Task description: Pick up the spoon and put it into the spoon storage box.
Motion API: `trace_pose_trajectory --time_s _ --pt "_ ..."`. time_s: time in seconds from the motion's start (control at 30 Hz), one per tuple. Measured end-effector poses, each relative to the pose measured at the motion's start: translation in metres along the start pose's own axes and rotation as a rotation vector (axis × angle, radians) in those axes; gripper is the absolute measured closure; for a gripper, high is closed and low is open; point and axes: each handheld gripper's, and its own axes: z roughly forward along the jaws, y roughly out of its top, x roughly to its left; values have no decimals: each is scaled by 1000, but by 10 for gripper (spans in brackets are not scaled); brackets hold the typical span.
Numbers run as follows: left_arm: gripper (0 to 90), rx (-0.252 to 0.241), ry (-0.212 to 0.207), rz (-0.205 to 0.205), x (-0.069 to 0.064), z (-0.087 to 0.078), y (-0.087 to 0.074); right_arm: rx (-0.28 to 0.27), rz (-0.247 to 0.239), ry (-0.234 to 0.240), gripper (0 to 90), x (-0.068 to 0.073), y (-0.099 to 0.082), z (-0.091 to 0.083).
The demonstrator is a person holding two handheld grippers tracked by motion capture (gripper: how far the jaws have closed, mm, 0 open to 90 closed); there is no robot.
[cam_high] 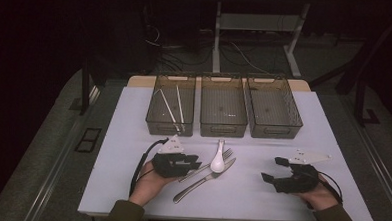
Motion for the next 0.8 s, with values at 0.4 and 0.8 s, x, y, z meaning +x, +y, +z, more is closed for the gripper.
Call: trace_pose_trajectory --time_s 0.4,0.8 --pt "889 20 -64 21 -11 34 23 -3 5 1 214 -1 0 0" --pt "888 84 -104 79 -41 77 27 0 11 2 214 -1 0 0"
